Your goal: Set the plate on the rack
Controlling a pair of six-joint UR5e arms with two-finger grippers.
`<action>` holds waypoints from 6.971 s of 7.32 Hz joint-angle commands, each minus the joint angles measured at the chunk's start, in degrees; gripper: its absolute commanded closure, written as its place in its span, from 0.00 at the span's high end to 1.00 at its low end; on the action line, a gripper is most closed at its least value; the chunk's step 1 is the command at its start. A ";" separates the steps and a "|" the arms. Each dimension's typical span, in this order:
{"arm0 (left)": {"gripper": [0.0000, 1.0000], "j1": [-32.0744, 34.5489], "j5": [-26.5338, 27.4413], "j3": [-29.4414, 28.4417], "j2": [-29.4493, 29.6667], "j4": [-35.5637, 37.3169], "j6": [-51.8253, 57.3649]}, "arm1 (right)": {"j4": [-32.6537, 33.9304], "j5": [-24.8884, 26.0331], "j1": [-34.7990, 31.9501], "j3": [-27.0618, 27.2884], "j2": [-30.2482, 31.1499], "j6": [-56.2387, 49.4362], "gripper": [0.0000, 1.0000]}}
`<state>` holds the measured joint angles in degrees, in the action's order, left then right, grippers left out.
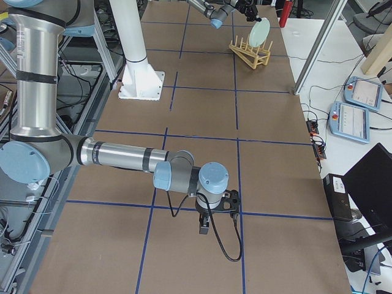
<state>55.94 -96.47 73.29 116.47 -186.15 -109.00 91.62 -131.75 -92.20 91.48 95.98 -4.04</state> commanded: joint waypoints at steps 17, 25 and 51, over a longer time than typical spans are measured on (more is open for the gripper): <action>0.00 0.13 0.40 -1.83 2.45 -0.70 -0.07 | -0.04 0.00 0.00 0.01 0.00 0.00 1.00; 0.00 -0.57 0.32 -6.50 3.42 -0.53 -0.07 | -0.04 0.00 0.00 -0.07 0.00 0.00 1.00; 1.00 26.83 -39.93 23.56 -29.61 79.63 100.12 | -0.04 0.00 0.00 -0.07 0.00 0.00 1.00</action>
<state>80.29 -134.87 97.57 89.44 -106.82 -9.45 91.58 -131.75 -92.20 91.45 95.98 -3.98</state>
